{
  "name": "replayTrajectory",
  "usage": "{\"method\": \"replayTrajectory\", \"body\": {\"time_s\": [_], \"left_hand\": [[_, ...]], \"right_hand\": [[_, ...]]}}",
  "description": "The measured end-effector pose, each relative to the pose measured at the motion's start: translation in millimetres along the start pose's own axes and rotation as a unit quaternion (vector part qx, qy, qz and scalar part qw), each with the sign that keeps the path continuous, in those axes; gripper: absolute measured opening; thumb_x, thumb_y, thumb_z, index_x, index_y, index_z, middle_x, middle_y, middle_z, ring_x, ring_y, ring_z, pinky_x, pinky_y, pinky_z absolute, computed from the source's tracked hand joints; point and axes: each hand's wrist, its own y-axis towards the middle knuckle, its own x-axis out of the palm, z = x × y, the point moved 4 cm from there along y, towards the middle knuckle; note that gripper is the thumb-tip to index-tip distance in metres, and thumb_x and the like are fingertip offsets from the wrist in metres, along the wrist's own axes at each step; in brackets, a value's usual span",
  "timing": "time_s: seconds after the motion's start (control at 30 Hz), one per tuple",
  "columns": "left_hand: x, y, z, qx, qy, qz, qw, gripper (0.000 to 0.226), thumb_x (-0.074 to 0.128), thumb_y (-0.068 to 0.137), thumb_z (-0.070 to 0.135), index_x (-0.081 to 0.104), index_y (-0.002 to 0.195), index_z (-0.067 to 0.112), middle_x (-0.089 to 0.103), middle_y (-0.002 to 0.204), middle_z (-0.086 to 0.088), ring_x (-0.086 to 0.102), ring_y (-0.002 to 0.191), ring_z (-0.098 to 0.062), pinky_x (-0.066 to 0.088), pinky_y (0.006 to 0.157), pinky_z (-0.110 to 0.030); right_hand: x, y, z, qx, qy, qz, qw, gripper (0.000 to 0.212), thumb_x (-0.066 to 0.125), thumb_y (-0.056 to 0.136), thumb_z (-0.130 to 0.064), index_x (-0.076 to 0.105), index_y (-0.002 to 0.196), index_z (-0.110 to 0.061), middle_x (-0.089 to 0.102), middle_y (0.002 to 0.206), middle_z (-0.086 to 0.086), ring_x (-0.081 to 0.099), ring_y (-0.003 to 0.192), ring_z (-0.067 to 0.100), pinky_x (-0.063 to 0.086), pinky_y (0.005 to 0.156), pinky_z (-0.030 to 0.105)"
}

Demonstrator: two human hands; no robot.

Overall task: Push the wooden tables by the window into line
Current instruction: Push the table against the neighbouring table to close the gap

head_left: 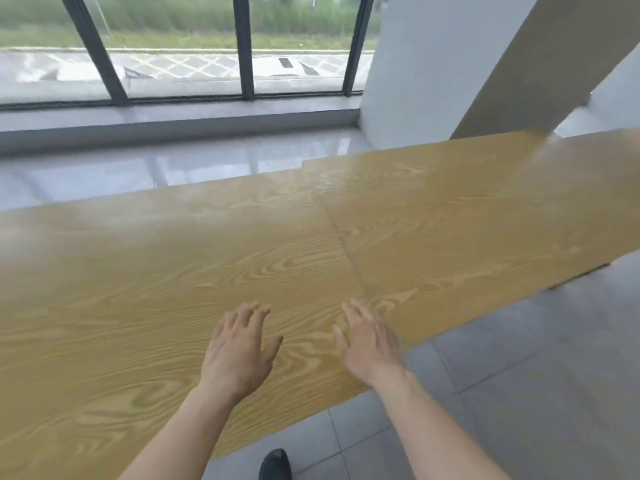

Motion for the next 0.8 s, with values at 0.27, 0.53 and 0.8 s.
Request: {"method": "replayTrajectory", "body": {"time_s": [0.27, 0.53, 0.8], "left_hand": [[69, 50, -17, -0.043, 0.022, 0.120, 0.992, 0.070, 0.029, 0.099, 0.058, 0.026, 0.160, 0.025, 0.019, 0.170, -0.002, 0.007, 0.159, -0.021, 0.000, 0.128, -0.044], [81, 55, -18, -0.075, 0.030, 0.149, 0.986, 0.068, 0.028, 0.099, 0.059, 0.027, 0.159, 0.028, 0.021, 0.169, 0.002, 0.005, 0.158, -0.019, 0.005, 0.128, -0.045], [76, 67, -24, -0.084, 0.045, 0.149, 0.984, 0.068, 0.032, 0.097, 0.060, 0.032, 0.157, 0.029, 0.026, 0.167, 0.002, 0.010, 0.158, -0.020, 0.006, 0.128, -0.045]], "right_hand": [[75, 85, 8, -0.145, -0.065, 0.111, 0.981, 0.067, 0.033, 0.104, -0.047, 0.021, 0.162, -0.014, 0.014, 0.171, 0.008, 0.008, 0.158, 0.022, 0.011, 0.128, 0.042], [86, 92, 15, -0.161, -0.016, 0.156, 0.974, 0.063, 0.040, 0.100, -0.043, 0.038, 0.156, -0.013, 0.029, 0.167, 0.007, 0.017, 0.157, 0.021, 0.017, 0.127, 0.045], [83, 106, 8, -0.156, -0.023, 0.150, 0.976, 0.066, 0.041, 0.098, -0.046, 0.038, 0.156, -0.016, 0.028, 0.167, 0.006, 0.015, 0.157, 0.021, 0.018, 0.126, 0.046]]}}
